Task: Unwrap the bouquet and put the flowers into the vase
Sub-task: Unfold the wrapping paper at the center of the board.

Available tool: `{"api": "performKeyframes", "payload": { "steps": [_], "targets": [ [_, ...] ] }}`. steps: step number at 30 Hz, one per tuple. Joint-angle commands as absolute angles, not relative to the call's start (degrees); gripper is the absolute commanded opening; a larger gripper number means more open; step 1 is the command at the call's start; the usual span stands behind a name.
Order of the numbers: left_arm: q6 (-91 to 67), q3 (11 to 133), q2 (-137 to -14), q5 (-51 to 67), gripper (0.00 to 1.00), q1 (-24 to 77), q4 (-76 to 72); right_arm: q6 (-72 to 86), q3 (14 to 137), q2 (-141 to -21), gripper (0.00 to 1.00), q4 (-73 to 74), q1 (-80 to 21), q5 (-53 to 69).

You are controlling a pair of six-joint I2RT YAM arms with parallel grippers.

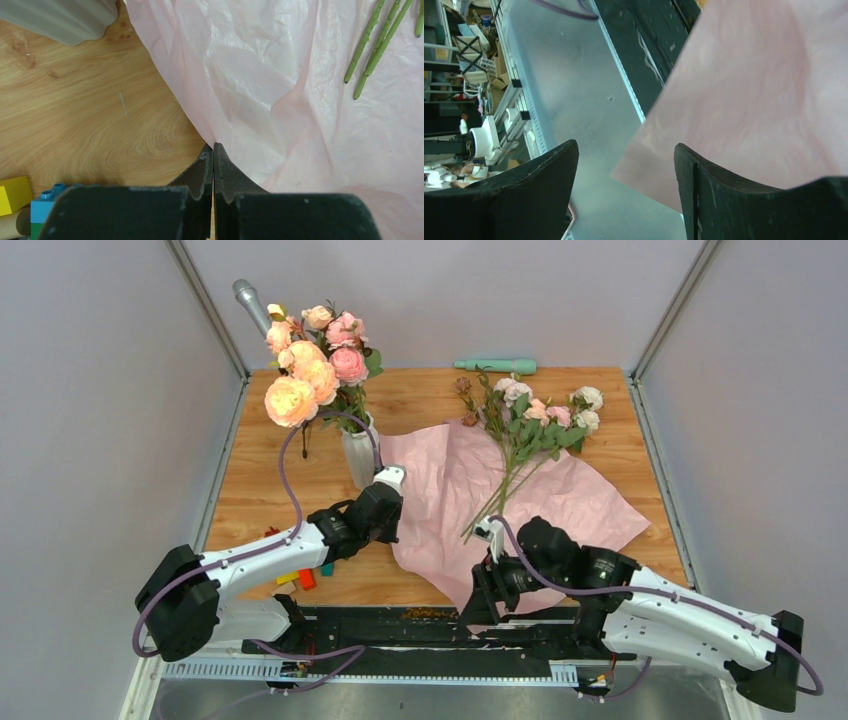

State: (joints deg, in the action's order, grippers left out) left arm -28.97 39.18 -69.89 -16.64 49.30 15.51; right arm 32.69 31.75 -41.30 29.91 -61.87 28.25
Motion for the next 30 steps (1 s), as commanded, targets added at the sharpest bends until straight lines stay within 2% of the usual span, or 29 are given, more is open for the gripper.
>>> {"api": "performKeyframes", "payload": {
  "steps": [1,7,12,14,19,27,29,30],
  "targets": [
    [-27.7,41.2,-70.2,-17.5,0.0,49.0,14.8,29.3,40.7,-42.6,0.72,34.4,-62.2,20.6],
    [-27.5,41.2,-70.5,-16.8,0.0,49.0,14.5,31.6,41.1,-45.8,0.69,32.8,-62.2,9.4],
    [-27.3,41.5,-70.7,-16.3,0.0,49.0,14.6,34.8,36.2,-53.4,0.48,30.9,-62.3,9.9],
    [-27.1,41.6,-70.7,-16.4,0.0,49.0,14.7,35.6,33.8,-56.4,0.44,29.0,-63.9,11.8],
    [-27.0,41.4,-70.2,-17.1,0.0,49.0,15.5,36.9,29.4,-60.6,0.44,24.4,-70.1,11.6],
    [-26.8,40.9,-69.2,-17.3,0.0,48.9,16.0,38.6,25.3,-63.3,0.48,18.6,-70.7,11.1],
    [-26.4,40.8,-69.0,-17.2,0.08,49.0,16.2,38.4,25.1,-62.9,0.51,18.5,-70.7,10.5],
    [-26.2,40.8,-68.9,-17.0,0.15,49.0,16.3,38.2,25.2,-62.5,0.54,18.6,-70.7,10.3]
  ]
}}
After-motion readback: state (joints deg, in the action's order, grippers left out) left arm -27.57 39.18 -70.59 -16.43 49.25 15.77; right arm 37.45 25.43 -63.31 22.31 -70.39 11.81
